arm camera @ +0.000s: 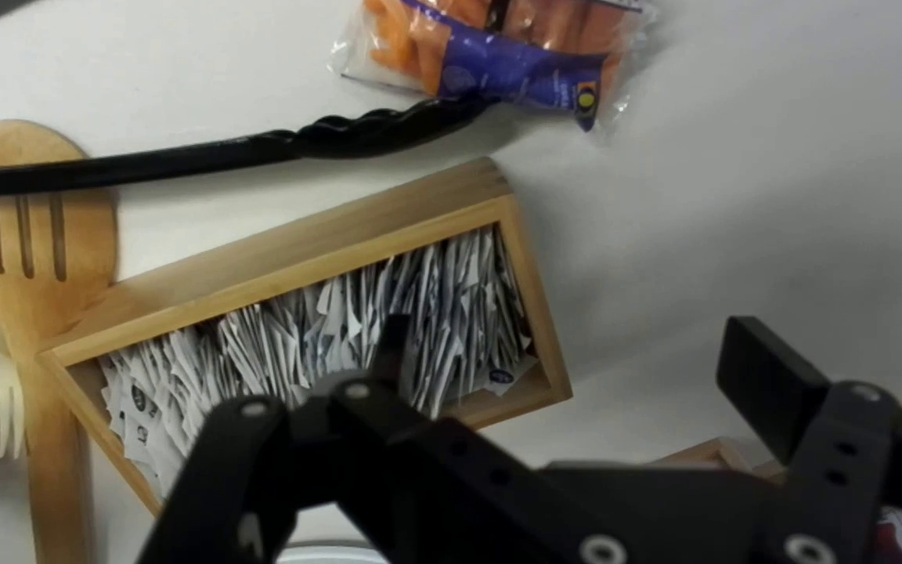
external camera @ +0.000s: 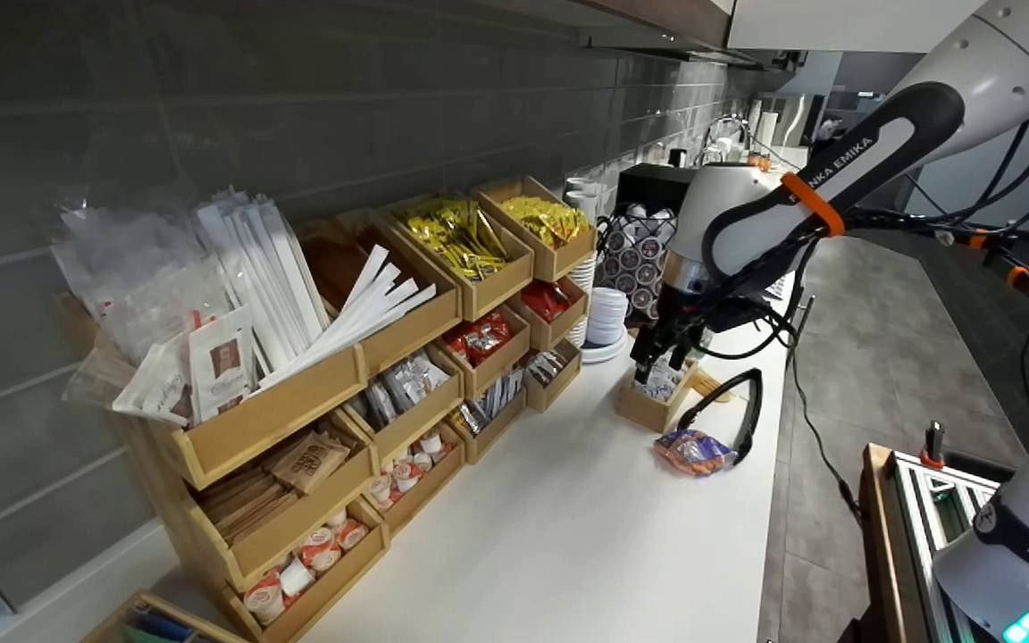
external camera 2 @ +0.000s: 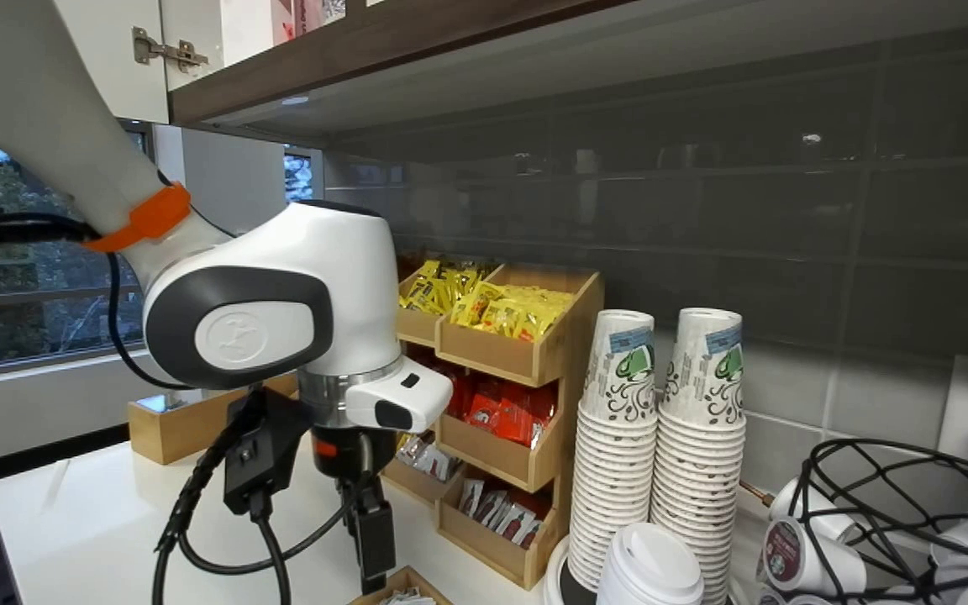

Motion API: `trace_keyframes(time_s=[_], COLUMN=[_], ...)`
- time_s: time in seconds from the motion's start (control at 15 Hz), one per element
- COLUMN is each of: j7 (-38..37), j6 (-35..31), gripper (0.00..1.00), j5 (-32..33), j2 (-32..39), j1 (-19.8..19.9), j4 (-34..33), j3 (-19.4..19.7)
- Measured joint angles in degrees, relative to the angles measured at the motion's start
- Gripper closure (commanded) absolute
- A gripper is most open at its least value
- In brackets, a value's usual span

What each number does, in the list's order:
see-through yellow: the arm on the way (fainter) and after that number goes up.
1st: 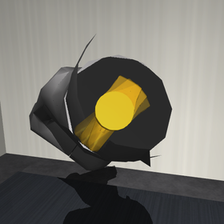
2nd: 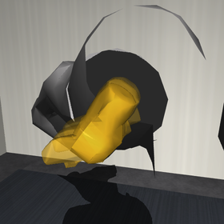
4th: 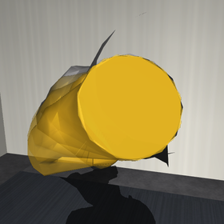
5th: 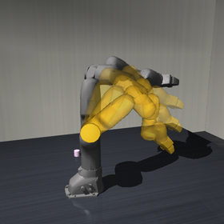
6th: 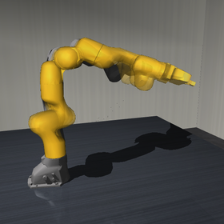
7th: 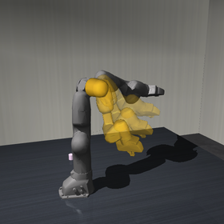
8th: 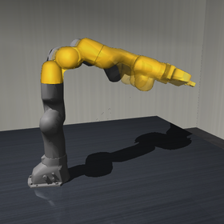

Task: Remove one object from the box

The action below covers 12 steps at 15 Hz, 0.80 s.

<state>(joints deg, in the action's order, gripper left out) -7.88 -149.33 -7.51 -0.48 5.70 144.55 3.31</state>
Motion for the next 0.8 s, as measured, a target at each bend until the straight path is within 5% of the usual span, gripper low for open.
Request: trace_keyframes(time_s=[0.8], j7=[3.09], j6=[-1.38], gripper=[0.0], j5=[0.63], j2=[5.71], j1=[0.14], j4=[-3.81], j3=[1.96])
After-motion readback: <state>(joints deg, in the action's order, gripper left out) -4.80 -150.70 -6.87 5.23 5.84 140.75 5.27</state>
